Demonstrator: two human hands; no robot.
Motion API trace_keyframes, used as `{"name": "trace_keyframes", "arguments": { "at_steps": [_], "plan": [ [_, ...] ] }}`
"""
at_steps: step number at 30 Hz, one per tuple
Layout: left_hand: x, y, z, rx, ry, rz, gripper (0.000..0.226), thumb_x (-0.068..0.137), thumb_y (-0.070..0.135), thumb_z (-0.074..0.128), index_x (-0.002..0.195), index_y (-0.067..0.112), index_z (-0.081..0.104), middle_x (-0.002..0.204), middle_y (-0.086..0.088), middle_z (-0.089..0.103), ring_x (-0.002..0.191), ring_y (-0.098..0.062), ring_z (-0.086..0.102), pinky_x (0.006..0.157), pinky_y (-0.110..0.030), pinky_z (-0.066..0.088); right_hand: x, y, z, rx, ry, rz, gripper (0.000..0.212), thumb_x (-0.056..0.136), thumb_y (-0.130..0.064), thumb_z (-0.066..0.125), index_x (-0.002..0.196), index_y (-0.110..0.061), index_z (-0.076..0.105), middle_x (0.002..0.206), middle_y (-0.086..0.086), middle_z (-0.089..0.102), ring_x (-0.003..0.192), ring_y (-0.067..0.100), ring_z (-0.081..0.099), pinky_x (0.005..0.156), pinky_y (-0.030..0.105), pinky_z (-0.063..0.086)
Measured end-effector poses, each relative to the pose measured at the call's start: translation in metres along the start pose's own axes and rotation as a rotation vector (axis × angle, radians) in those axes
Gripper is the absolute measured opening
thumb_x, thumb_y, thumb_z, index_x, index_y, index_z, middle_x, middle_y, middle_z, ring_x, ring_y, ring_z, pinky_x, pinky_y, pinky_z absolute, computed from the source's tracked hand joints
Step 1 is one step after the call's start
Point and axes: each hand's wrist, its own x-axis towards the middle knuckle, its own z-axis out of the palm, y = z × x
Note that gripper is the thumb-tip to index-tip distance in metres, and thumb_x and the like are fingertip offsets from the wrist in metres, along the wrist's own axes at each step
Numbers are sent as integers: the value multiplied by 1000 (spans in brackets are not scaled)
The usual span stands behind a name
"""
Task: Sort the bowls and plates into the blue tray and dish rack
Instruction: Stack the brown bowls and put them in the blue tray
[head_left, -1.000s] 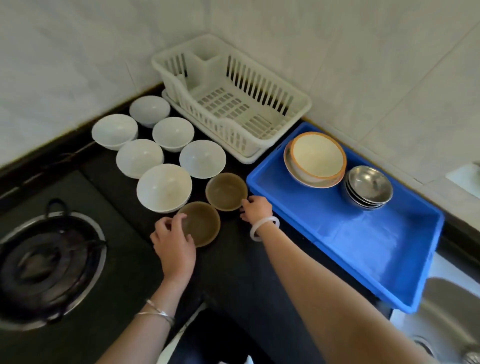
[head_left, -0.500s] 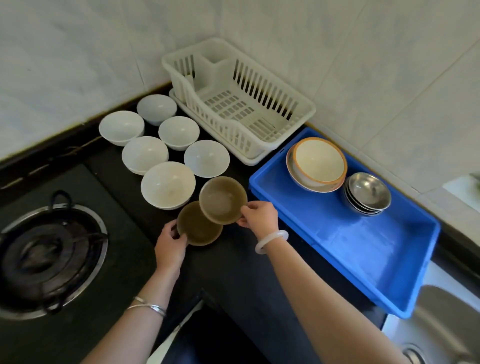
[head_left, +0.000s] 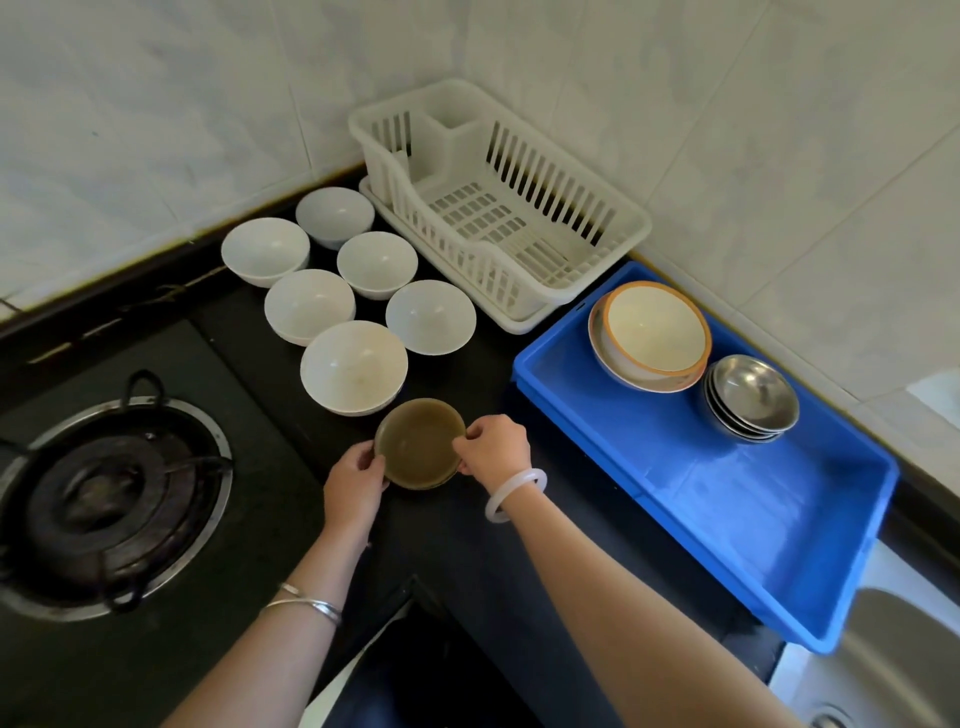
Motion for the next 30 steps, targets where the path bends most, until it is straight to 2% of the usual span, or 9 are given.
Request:
{"name": "trace_keyframes", "arguments": {
  "at_steps": [2,7,11,14,17,20,24,27,30],
  "plan": [
    [1,0,-1,17,5,1,31,94,14,49,125,12,55,121,-11,60,105,-23,60,92,-39,52,2,2,2,-18,6,16,14,85,-20,64,75,-23,55,75,0,66,70,12,68,62,23,55],
    [3,0,-1,20,2,-10,34,93,11,50,127,11,53,125,-13,57,110,-25,58,91,-37,52,5,14,3,-40,60,-6,18,84,-21,64,96,-24,51,86,-2,60,70,9,60,54,18,43],
    [2,4,2,-60,-18,-77,37,94,13,50,131,12,50,128,-12,55,110,-25,58,86,-33,52,8,18,2,219,-145,103,33,89,-18,59,122,-21,53,104,3,63,85,13,66,67,26,58],
    [0,10,4,-96,-41,-94,36,94,13,50,129,12,51,125,-9,55,103,-21,59,81,-30,52,5,23,1,380,-200,145,31,92,-15,55,123,-20,56,111,4,65,86,11,66,62,20,57],
    [-4,20,12,-99,-91,-34,32,92,14,52,124,13,55,114,-5,58,88,-11,59,70,-24,50,0,34,-8,462,-125,114,27,91,-14,56,118,-19,59,109,1,65,87,10,67,61,18,57],
    [-12,38,31,-102,-172,36,21,92,15,53,112,15,59,104,-3,62,87,-9,61,65,-19,50,-8,44,-29,567,-3,100,20,91,-15,57,108,-24,60,97,-3,67,78,8,70,57,16,55],
    [-32,69,73,-113,-329,105,11,91,15,54,100,17,60,97,-2,66,87,-9,65,68,-18,52,-21,61,-73,710,211,128,18,90,-11,55,105,-13,65,86,3,70,66,10,72,54,18,55],
    [-54,85,113,-110,-487,143,10,90,13,56,93,20,63,95,-1,69,88,-9,67,66,-14,54,-34,79,-112,789,384,156,20,88,-8,54,104,-11,65,90,8,68,65,15,71,53,21,55],
    [-77,91,161,-118,-636,118,10,90,10,56,95,17,61,96,-3,66,90,-12,66,68,-15,55,-48,102,-149,867,539,203,18,87,-5,54,102,-9,64,86,9,67,61,19,71,50,21,55]
  ]
}}
